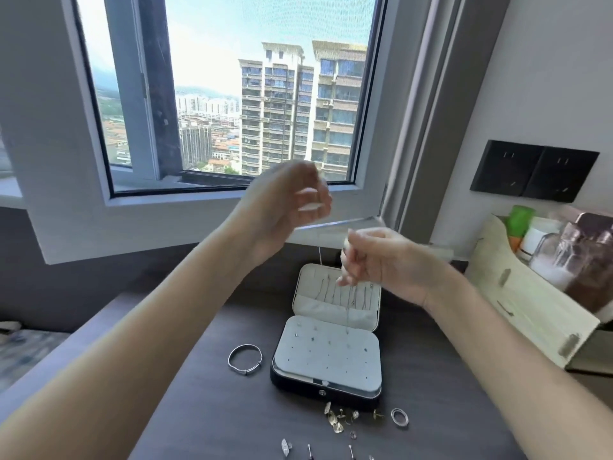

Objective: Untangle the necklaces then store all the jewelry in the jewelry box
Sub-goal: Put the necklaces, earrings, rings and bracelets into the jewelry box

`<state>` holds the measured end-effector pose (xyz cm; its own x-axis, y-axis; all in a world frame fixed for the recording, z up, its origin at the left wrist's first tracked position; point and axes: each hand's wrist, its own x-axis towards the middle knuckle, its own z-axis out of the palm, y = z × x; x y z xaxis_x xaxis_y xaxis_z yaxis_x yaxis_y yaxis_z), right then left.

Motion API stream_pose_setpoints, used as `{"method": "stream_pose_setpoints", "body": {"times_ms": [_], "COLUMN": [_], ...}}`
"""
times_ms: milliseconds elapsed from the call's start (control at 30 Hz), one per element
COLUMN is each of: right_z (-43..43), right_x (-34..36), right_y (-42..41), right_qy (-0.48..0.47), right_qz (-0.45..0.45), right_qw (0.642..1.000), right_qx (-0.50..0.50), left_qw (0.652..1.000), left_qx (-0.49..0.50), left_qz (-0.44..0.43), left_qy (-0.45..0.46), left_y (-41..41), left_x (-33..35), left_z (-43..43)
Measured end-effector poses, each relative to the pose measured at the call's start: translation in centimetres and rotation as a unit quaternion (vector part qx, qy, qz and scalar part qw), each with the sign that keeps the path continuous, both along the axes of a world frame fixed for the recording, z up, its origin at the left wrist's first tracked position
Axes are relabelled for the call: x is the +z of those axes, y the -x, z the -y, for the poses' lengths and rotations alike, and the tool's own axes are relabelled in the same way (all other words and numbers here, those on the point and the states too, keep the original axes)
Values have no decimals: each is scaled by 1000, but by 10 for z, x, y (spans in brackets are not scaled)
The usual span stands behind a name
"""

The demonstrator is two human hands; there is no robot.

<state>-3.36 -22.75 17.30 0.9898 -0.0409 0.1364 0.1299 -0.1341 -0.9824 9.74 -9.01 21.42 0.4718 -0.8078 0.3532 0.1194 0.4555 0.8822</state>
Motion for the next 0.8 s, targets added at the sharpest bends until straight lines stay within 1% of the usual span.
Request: {"method": "stream_pose_setpoints", "body": {"times_ms": [67, 133, 200, 300, 333, 400, 467, 533, 600, 700, 767, 800], "right_z": [-1, -2, -3, -5, -6, -11, -14, -12, -9, -9, -13, -14], "right_x": [-22, -39, -49, -54, -54, -51, -45, -34, -20, 6, 25, 34], "right_y": [6, 12, 17, 22, 22, 23, 23, 21, 17, 6, -8, -16], "right_qy": [-60, -131, -211, -311, -339, -392, -415, -385, -302, -90, 46, 98], "right_qz": [23, 57, 104, 178, 203, 233, 230, 202, 167, 98, 37, 5], "right_qw": [998, 989, 971, 932, 917, 890, 877, 882, 902, 938, 947, 948], "right_qx": [14, 23, 43, 60, 52, 6, -84, -180, -258, -321, -317, -303], "left_qw": [994, 980, 969, 955, 951, 945, 939, 936, 939, 926, 914, 910], "left_qx": [-1, 8, 18, 8, 6, 17, 32, 57, 105, 154, 173, 173], "left_qz": [-105, -184, -232, -285, -299, -320, -340, -348, -321, -298, -295, -294], "left_qy": [40, 74, 85, 84, 82, 65, 38, 3, -63, -170, -220, -237], "left_y": [-4, -7, -9, -9, -9, -8, -8, -11, -15, -15, -13, -12], "left_x": [10, 14, 11, -3, -9, -22, -36, -55, -79, -118, -141, -150], "left_z": [-6, -14, -21, -27, -28, -29, -28, -24, -17, -2, 8, 14]}}
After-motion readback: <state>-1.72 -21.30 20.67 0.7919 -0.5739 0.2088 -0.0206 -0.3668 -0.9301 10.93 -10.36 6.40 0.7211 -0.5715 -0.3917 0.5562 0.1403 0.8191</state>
